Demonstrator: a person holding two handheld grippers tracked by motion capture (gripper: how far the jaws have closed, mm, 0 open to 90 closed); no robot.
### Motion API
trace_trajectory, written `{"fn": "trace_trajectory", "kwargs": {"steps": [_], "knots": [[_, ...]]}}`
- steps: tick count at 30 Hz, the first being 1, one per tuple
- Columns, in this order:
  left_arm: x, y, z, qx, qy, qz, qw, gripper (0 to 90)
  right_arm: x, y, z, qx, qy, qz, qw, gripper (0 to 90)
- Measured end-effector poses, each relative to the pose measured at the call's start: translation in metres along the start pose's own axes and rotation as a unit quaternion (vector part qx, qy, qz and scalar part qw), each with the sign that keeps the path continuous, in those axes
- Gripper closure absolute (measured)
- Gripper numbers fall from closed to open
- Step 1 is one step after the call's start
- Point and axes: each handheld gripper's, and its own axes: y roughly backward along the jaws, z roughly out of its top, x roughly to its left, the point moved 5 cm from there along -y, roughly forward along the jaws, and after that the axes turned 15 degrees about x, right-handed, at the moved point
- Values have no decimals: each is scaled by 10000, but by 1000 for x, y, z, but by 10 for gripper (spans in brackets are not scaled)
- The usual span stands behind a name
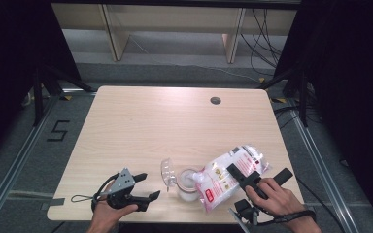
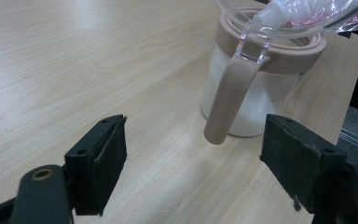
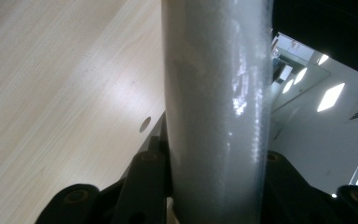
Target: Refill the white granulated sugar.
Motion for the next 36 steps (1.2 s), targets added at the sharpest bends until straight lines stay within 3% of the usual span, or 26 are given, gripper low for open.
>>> {"fn": "trace_trajectory", "kwargs": {"steps": [21, 24, 25, 29, 32, 33, 34, 36], "knots": [[0, 0, 0, -13, 8, 0, 10000, 217, -1, 0, -2, -160, -149, -5, 9998, 751], [1, 1, 1, -10, -143, 17, 9999, 217, -2, 1, -2, -159, -147, -1, 9998, 751], [0, 0, 0, -15, 10, 3, 10000, 217, -2, 1, -2, -162, -149, -1, 9998, 751], [0, 0, 0, -11, -10, 3, 10000, 217, -2, 1, -2, -164, -148, -2, 9998, 751], [1, 1, 1, -11, -137, 16, 9999, 217, -2, 0, -2, -154, -146, 1, 9998, 751], [1, 1, 1, -10, -138, 17, 9999, 217, -2, 0, -2, -163, -148, -7, 9998, 751], [0, 0, 0, -13, -4, 1, 10000, 217, -2, 0, -2, -163, -140, 1, 9998, 751], [0, 0, 0, -14, 4, 2, 10000, 217, -2, 1, -2, -154, -147, 2, 9998, 751]]}}
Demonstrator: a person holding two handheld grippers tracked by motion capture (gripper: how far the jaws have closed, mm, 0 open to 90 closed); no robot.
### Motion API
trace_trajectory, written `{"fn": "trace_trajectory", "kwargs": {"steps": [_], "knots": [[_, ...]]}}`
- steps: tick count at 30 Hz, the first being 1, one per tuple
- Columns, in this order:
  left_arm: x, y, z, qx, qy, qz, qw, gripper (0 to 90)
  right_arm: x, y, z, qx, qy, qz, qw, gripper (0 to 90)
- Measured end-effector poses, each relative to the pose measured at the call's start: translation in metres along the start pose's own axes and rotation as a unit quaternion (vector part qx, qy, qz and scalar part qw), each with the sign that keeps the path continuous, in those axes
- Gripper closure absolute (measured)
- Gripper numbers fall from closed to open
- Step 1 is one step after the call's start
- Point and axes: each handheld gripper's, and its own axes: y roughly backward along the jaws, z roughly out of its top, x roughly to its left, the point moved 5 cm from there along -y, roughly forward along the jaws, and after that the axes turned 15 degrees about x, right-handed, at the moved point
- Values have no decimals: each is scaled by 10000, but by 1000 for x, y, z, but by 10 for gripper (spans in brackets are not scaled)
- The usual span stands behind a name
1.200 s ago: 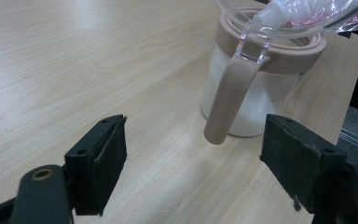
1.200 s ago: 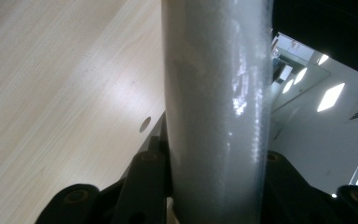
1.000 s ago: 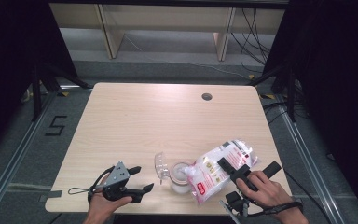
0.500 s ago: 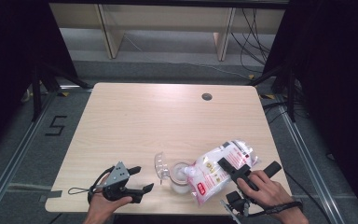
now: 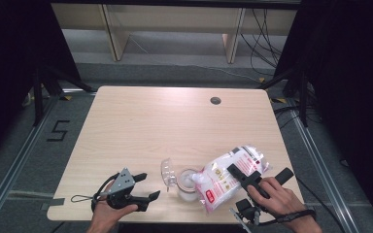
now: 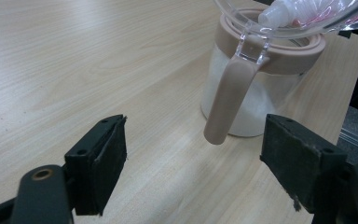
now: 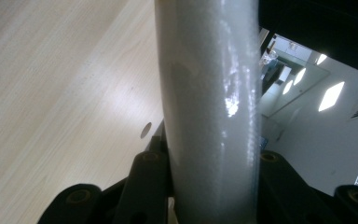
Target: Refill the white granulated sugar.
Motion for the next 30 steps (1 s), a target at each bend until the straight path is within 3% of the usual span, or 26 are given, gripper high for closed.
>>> {"fn": "trace_trajectory", "kwargs": {"steps": [4, 5, 30], "knots": [[1, 0, 0, 4, -129, 14, 9999, 217, 0, 0, 0, -9, 8, -15, 10000, 752], [0, 0, 0, -1, 7, 1, 10000, 217, 0, 0, 0, -10, -1, -12, 10000, 752], [0, -1, 0, -16, -2, -33, 10000, 217, 1, 0, 2, -17, -16, 48, 10000, 753]]}}
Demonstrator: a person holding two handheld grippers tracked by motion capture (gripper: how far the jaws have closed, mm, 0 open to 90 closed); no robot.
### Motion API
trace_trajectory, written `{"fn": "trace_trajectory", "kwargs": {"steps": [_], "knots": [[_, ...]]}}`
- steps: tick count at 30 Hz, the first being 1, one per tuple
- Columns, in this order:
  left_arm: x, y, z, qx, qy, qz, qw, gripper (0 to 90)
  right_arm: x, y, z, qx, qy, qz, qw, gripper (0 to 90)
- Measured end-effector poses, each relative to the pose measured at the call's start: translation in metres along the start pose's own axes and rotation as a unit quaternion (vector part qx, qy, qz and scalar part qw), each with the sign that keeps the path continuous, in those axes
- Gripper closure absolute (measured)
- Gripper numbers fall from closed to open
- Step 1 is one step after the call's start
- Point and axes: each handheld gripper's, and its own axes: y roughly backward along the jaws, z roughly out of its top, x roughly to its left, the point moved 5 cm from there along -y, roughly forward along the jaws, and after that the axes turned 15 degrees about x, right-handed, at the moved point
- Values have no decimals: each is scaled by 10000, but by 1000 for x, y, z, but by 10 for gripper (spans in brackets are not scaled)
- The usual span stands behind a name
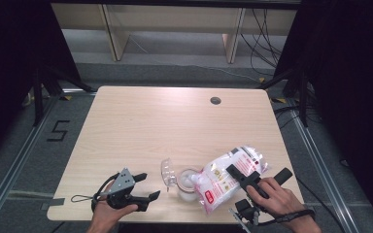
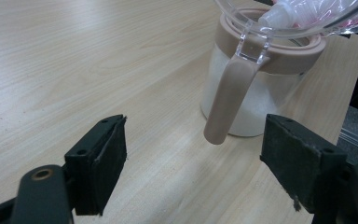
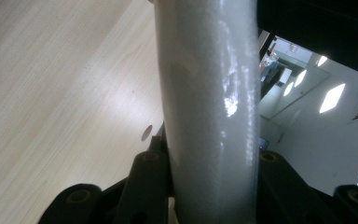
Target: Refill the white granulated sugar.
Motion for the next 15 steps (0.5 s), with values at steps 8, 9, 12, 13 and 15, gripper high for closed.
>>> {"fn": "trace_trajectory", "kwargs": {"steps": [8, 9, 12, 13, 15], "knots": [[0, 1, 0, 18, 6, 34, 10000, 217, 0, 0, -1, -14, 20, -28, 10000, 753], [0, 1, 0, 19, 5, 33, 10000, 217, 0, 0, 0, -4, 44, -22, 10000, 753], [0, 1, 0, 18, 1, 34, 10000, 217, -2, 1, 0, 9, 88, -53, 9999, 753], [0, 1, 0, 17, 5, 35, 10000, 217, -2, 1, 0, -4, 90, -79, 9999, 753], [0, 1, 0, 15, 7, 32, 10000, 217, -3, 1, 0, -10, 81, -81, 9999, 753]]}}
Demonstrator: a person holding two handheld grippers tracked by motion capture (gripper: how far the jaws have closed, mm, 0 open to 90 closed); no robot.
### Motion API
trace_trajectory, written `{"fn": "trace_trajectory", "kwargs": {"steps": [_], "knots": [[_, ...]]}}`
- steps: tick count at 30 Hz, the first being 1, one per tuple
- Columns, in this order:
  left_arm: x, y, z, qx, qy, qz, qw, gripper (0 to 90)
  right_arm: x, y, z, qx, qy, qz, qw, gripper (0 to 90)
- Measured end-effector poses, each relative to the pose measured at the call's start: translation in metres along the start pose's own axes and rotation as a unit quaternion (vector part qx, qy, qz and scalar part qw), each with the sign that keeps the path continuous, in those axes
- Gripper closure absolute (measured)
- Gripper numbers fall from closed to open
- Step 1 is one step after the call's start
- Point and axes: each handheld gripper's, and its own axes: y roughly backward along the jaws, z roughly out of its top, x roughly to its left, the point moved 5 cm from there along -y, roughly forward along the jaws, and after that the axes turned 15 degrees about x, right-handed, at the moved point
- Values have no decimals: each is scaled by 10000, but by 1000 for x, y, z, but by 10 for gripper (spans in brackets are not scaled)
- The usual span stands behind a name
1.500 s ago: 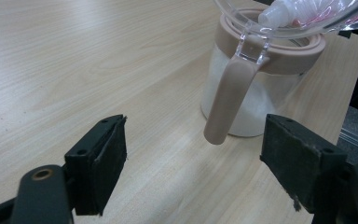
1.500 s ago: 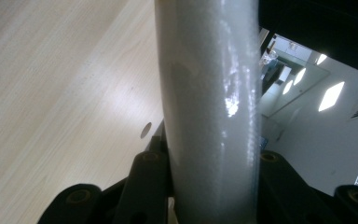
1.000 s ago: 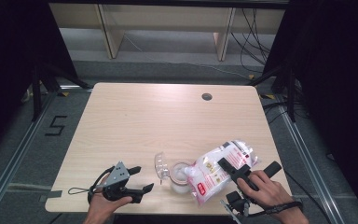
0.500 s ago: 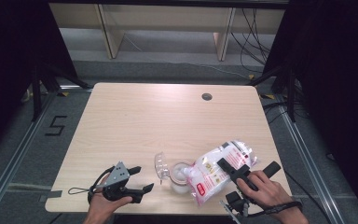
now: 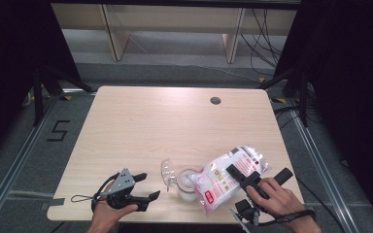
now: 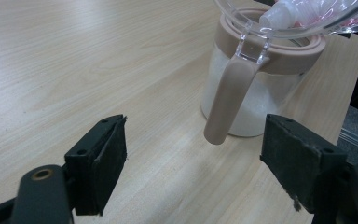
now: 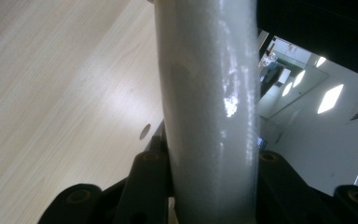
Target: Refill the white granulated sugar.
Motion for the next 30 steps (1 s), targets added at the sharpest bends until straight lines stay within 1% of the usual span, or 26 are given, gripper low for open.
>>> {"fn": "trace_trajectory", "kwargs": {"steps": [1, 3, 4, 5, 6, 8, 9, 11, 12, 13, 14, 15, 16, 18, 19, 21, 22, 24, 29, 30], "knots": [[0, 0, 0, 3, -6, 3, 10000, 217, 0, 0, 0, 16, 13, -9, 10000, 753], [0, 0, 0, 1, -5, 2, 10000, 217, -1, 0, -1, 53, 121, 1, 9999, 753], [0, 0, 0, 1, -3, 2, 10000, 217, 0, 0, 0, 30, 28, 3, 10000, 753], [0, 0, 0, 3, -7, 3, 10000, 217, 1, 0, 0, 30, 34, 11, 10000, 753], [0, 0, 0, 4, -4, 2, 10000, 217, 1, 0, 0, 41, -23, 35, 10000, 753], [0, 0, 0, -1, -2, 3, 10000, 217, 1, 0, 0, 30, 36, 10, 10000, 753], [0, 0, 0, 3, -19, 4, 10000, 217, 1, 0, 0, 36, -19, 31, 10000, 753], [0, 0, 0, 1, -3, 0, 10000, 217, 0, 0, 0, 29, 30, 10, 10000, 753], [0, 0, 0, 4, -17, 2, 10000, 217, 0, 0, -1, 32, 53, 3, 10000, 753], [0, 0, 0, 5, -57, 5, 10000, 217, 0, 0, -1, 64, 124, 36, 9999, 753], [1, 0, 0, 5, -82, 7, 10000, 217, 0, 0, -1, 59, 103, 45, 9999, 753], [1, 0, 0, 3, -104, 10, 9999, 217, 1, 0, 0, 37, 25, 38, 10000, 753], [0, 0, 0, -1, -2, 1, 10000, 217, 1, 0, 0, 39, 21, 36, 10000, 754], [0, 0, 0, -1, -3, 2, 10000, 217, 1, 0, -1, 47, 53, 28, 10000, 753], [0, 0, 0, 0, -3, 1, 10000, 217, 0, 0, -1, 64, 115, 27, 9999, 753], [1, 0, 0, 6, -92, 9, 10000, 217, 0, 0, -1, 37, 27, 38, 10000, 754], [1, 0, 1, 5, -156, 18, 9999, 217, 0, 0, -1, 39, 30, 31, 10000, 754], [0, 0, 0, 0, -3, 1, 10000, 217, 1, 0, -2, 54, 15, 44, 10000, 753], [0, 0, 0, 1, -6, 1, 10000, 217, 1, 0, -1, 59, 4, 30, 10000, 753], [0, 0, 0, 1, -33, 3, 10000, 217, 0, 0, -1, 69, 81, 20, 9999, 753]]}}
